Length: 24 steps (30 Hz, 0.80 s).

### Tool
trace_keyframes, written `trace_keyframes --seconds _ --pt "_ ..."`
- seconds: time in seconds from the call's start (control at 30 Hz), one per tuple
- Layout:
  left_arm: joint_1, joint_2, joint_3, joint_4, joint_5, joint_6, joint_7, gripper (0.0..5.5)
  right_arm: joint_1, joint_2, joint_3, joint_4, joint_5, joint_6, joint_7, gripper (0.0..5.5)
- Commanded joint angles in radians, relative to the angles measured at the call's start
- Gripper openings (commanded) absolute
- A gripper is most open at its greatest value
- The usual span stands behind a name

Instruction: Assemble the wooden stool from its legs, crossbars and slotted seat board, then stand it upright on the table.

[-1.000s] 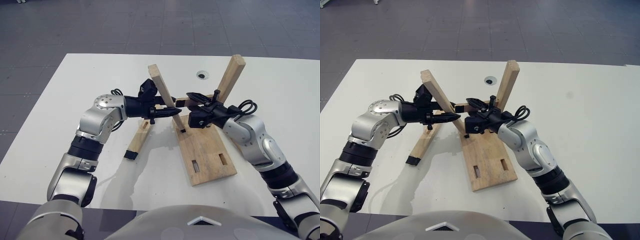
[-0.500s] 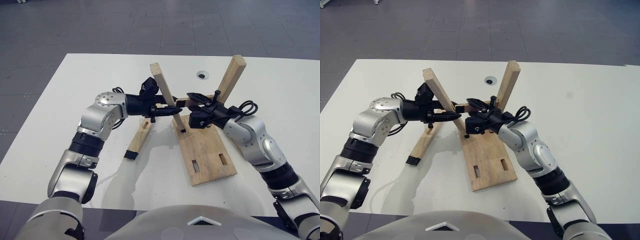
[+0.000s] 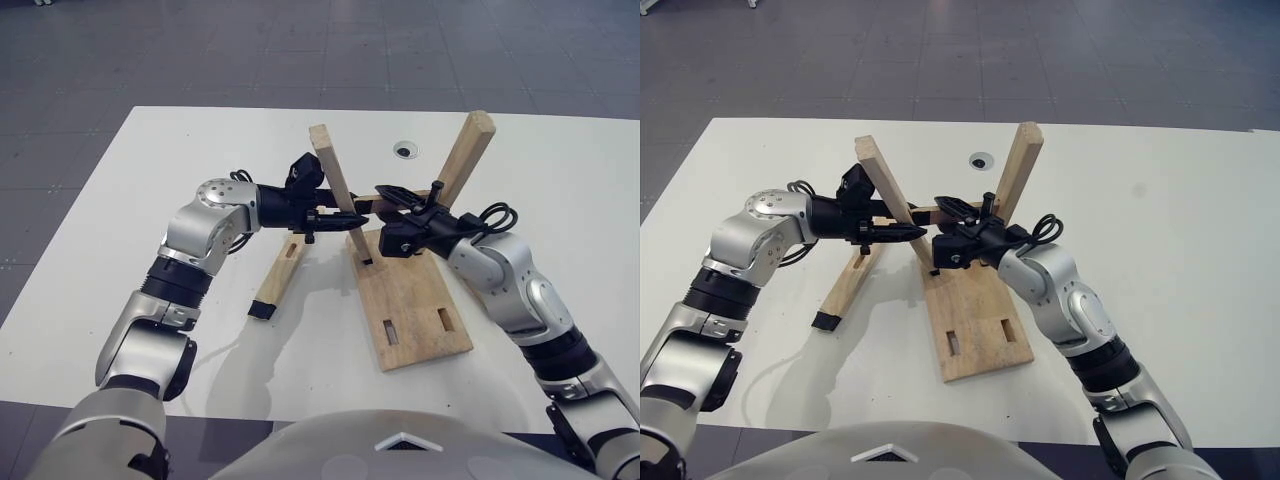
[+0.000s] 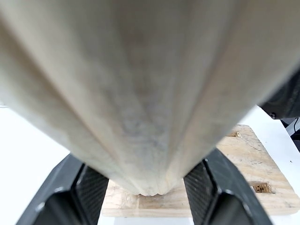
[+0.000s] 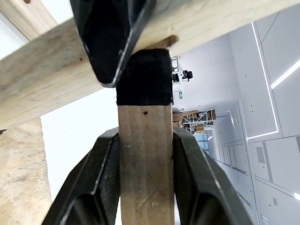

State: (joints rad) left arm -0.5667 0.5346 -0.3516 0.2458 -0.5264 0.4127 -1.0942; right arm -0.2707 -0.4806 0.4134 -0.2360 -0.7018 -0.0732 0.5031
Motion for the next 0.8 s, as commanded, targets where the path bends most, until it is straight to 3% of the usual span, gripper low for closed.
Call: trace_keyframes --seconds 0.03,0.13,0.43,0.8 --pt "0.106 0.048 -0.133 0.109 0.202 0.08 0.03 2.06 0.015 0.017 -0.028 -0.021 0.046 -0.007 -0.017 1.34" --pt "0.121 0.05 -0.138 0.098 0.201 0.076 0.039 2.06 0.031 0.03 -0.044 -0.02 0.1 0.014 0.008 1.34" --pt "0.132 0.047 -0.139 0.103 0.201 0.067 0.046 2.06 0.045 0.024 -0.075 -0.038 0.206 0.035 0.037 3.24" --pt "0.139 0.053 -0.138 0.092 0.199 0.072 0.049 2.06 0.087 -0.106 -0.136 -0.077 0.264 -0.067 0.086 5.25"
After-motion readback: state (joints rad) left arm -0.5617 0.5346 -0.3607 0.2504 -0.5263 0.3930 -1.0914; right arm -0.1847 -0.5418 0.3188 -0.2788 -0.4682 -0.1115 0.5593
